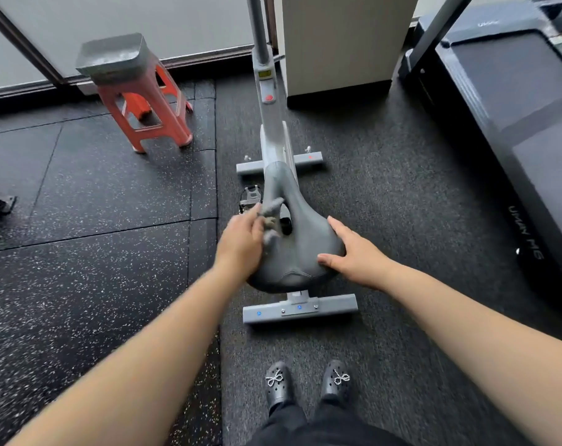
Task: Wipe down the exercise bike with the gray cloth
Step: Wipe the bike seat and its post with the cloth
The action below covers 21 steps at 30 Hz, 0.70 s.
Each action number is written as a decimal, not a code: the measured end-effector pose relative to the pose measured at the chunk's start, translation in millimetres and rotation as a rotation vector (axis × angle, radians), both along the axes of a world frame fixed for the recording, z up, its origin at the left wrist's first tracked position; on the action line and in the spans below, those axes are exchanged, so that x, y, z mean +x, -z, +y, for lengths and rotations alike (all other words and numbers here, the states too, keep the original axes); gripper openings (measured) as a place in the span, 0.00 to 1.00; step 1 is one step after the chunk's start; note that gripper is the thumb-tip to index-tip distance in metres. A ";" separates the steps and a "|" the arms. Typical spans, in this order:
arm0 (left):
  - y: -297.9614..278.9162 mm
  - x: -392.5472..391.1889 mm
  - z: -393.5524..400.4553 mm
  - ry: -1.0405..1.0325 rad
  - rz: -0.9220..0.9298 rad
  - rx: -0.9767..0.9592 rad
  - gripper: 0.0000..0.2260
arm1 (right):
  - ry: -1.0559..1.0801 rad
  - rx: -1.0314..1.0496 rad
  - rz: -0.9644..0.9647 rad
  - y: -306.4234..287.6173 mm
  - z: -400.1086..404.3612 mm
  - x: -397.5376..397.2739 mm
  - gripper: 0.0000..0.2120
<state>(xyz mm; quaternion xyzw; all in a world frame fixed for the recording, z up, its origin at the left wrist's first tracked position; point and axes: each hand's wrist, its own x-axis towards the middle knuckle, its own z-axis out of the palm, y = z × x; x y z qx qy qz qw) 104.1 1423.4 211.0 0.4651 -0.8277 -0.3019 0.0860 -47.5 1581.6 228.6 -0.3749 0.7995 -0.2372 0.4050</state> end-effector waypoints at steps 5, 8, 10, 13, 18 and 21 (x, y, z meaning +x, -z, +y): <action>-32.2 19.4 -8.5 -0.143 0.039 0.003 0.14 | 0.010 0.001 -0.005 0.1 -1.0 -0.2 0.41; -18.0 23.7 54.6 -0.023 -0.086 -0.019 0.24 | 0.047 -0.007 -0.013 1.6 -0.9 3.5 0.43; -8.4 18.7 66.9 -0.042 -0.151 -0.079 0.30 | 0.056 -0.011 -0.022 2.6 -0.3 5.8 0.44; -2.0 -3.2 23.2 -0.110 -0.122 0.027 0.24 | 0.059 -0.011 -0.037 1.5 -2.1 4.6 0.44; -10.2 -32.9 -42.0 -0.312 0.136 0.304 0.26 | 0.078 -0.026 -0.054 3.1 -2.1 4.5 0.43; -17.6 -34.0 -6.8 -0.255 0.191 0.051 0.22 | 0.082 -0.055 -0.072 3.1 0.4 7.1 0.43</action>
